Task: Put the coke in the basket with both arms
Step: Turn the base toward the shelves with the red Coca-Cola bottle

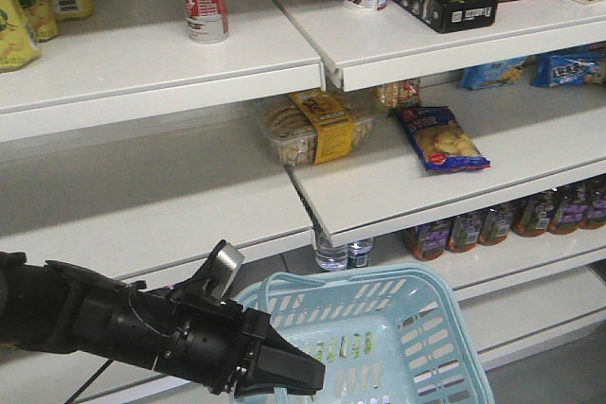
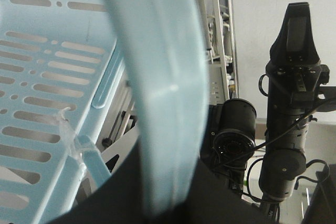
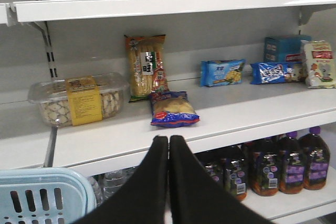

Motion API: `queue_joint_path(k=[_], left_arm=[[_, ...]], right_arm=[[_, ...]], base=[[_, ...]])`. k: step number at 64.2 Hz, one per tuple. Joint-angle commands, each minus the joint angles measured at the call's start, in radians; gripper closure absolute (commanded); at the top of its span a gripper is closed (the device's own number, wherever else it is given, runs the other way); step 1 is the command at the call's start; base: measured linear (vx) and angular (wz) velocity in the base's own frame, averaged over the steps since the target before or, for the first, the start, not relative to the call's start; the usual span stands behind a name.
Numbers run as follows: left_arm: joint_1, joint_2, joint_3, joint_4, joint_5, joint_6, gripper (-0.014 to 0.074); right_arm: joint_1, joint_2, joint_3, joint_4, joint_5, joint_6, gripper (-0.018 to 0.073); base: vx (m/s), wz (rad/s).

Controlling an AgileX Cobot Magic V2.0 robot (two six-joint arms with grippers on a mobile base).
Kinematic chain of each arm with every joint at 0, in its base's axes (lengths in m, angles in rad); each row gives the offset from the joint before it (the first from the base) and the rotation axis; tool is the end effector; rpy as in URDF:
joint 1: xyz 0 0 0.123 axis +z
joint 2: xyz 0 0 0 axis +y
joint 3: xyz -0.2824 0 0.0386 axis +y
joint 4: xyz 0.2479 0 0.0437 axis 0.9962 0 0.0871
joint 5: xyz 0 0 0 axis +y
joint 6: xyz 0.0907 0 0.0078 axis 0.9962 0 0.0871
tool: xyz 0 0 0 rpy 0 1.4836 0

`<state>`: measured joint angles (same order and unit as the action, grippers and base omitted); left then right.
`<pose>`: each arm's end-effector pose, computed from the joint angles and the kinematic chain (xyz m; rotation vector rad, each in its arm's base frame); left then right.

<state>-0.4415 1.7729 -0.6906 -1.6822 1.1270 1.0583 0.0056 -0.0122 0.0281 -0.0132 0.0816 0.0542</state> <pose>0.2167 -0.1928 0.1658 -0.2440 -2.5220 1.8481 0.0567 0.0002 0.1968 0.0289 1.5809 0.0356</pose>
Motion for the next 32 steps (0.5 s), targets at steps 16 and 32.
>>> queue_joint_path(k=[16, 32], left_arm=[[0.001, -0.046, -0.012, -0.081, 0.093, 0.012, 0.0603], [0.001, -0.046, -0.012, -0.081, 0.093, 0.012, 0.0603]], right_arm=[[-0.002, -0.015, 0.015, -0.01, -0.07, -0.004, 0.0568], [-0.002, -0.015, 0.015, -0.01, -0.07, -0.004, 0.0568]], base=[[0.03, 0.29], [0.03, 0.29]])
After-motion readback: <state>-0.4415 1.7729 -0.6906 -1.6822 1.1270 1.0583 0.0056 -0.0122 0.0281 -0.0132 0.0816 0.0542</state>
